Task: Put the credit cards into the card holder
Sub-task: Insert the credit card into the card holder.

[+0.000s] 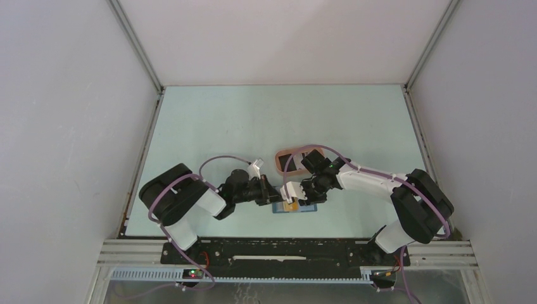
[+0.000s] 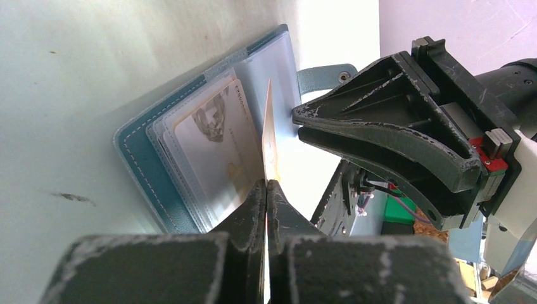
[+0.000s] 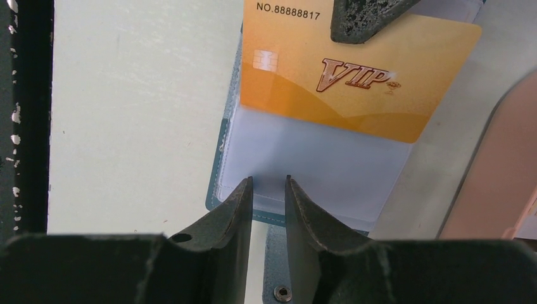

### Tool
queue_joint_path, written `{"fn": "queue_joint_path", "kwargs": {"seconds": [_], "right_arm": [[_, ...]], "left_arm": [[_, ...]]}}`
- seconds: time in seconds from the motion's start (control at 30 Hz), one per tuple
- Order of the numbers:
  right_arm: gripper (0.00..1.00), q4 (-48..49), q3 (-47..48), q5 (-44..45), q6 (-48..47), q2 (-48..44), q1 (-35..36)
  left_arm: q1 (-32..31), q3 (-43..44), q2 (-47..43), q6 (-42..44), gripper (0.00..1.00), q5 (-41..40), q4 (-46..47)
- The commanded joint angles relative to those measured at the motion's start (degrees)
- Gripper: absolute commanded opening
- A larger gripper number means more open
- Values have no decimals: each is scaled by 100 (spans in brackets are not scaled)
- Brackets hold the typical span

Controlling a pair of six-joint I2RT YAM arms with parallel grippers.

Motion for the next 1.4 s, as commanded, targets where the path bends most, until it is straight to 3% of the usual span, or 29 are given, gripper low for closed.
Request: {"fn": "queue_joint_path", "kwargs": {"seconds": [0.0, 1.37], "right_arm": [[33, -150, 55, 183, 12, 114, 61], [33, -160, 55, 215, 21, 90, 133]], "left_arm": [[-87, 39, 67, -109, 0, -167, 87], [-138, 628, 252, -392, 0, -253, -1463]]}}
